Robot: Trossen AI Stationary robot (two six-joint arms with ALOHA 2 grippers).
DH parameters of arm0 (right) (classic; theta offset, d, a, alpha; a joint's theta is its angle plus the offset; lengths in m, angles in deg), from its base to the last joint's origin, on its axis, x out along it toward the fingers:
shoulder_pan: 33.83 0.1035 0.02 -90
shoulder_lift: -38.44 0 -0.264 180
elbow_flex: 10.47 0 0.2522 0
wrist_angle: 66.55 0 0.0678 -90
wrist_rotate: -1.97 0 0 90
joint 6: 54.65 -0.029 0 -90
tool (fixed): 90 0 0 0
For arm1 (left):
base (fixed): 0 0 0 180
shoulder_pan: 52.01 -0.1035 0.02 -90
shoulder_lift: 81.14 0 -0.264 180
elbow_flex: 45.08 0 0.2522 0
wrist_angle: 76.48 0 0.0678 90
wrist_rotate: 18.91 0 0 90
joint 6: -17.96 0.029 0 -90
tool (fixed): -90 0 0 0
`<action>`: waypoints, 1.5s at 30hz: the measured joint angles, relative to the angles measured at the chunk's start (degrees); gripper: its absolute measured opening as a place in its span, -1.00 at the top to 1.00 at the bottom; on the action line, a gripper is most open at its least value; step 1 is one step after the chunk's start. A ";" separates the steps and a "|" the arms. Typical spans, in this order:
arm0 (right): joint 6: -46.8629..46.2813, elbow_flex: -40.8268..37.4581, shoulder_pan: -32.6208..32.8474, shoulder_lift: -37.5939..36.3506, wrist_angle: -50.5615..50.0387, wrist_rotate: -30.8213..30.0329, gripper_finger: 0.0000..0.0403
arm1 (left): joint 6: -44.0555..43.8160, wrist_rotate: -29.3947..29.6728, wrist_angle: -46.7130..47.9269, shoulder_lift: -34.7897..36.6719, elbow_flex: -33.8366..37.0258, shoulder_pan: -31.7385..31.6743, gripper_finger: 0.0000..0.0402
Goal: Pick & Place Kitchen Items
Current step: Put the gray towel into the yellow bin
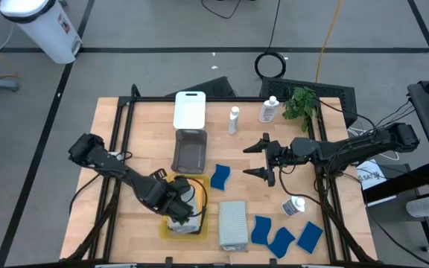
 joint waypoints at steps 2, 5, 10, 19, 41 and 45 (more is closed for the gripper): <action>0.00 0.00 0.00 0.00 -0.05 -0.01 -0.67 | -0.01 1.85 -0.23 0.00 2.08 -0.31 0.92; 0.00 0.00 0.00 0.00 -0.05 -0.01 -0.67 | 1.69 3.17 -2.07 0.00 4.85 -0.87 0.92; 0.00 0.00 0.00 0.00 -0.05 -0.01 -0.67 | 6.45 3.28 -7.06 -0.02 8.52 -1.88 0.91; 0.02 0.00 0.00 0.00 -0.07 -0.01 -0.67 | 9.37 2.93 -12.40 -0.02 12.28 -3.83 0.64; 0.02 0.02 0.00 0.02 -1.38 -0.01 -0.67 | 4.46 1.27 -13.22 5.93 10.81 -4.36 -0.31; 0.02 0.02 0.00 0.04 -1.45 -0.01 -0.67 | 7.70 -5.74 -19.74 3.23 10.76 -1.85 -0.25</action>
